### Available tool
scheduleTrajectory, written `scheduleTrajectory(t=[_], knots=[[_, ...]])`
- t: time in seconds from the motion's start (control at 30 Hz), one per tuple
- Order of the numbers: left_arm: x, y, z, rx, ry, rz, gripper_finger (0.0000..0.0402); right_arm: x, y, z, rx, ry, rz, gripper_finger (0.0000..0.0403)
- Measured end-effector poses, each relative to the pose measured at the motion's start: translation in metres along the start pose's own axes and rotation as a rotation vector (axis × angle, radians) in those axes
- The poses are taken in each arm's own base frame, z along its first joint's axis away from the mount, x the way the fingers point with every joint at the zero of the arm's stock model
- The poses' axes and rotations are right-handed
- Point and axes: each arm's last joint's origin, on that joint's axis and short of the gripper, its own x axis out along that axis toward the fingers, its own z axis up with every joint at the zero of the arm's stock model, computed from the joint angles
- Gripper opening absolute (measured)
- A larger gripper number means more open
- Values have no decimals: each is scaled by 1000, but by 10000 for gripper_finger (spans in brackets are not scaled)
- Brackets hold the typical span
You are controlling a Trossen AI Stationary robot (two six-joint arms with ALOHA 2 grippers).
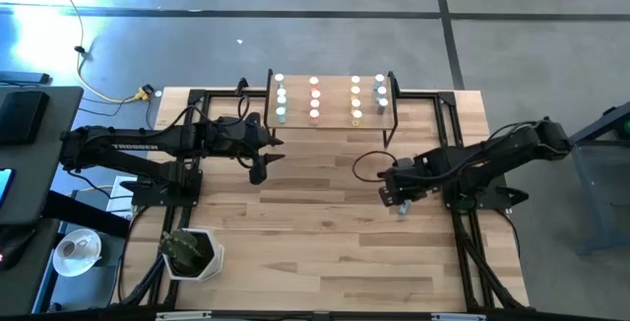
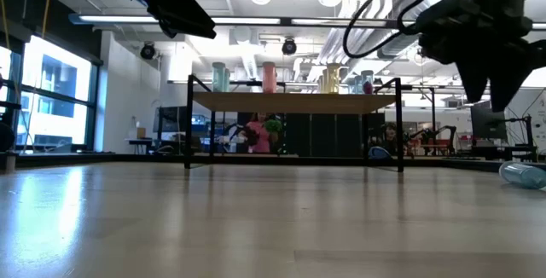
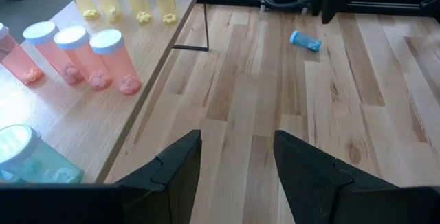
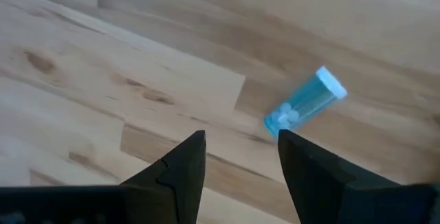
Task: Pick and place medicine bottles onto shelf by color
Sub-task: Align the blue pill bottle with the blue pill bottle
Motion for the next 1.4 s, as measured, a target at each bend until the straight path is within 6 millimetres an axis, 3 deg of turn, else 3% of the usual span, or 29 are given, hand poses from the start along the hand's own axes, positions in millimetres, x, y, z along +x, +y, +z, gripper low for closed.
scheduleTrajectory(t=[0.7, 1.1, 1.4], knots=[[0, 0, 0, 59, 0, 0, 172, 35, -22, -24, 338, -1, -75, 174], [0, 0, 0, 59, 0, 0, 172, 41, -25, -21, 383, -103, -88, 174], [0, 0, 0, 60, 0, 0, 172, 62, -21, -21, 388, -97, -187, 174]])
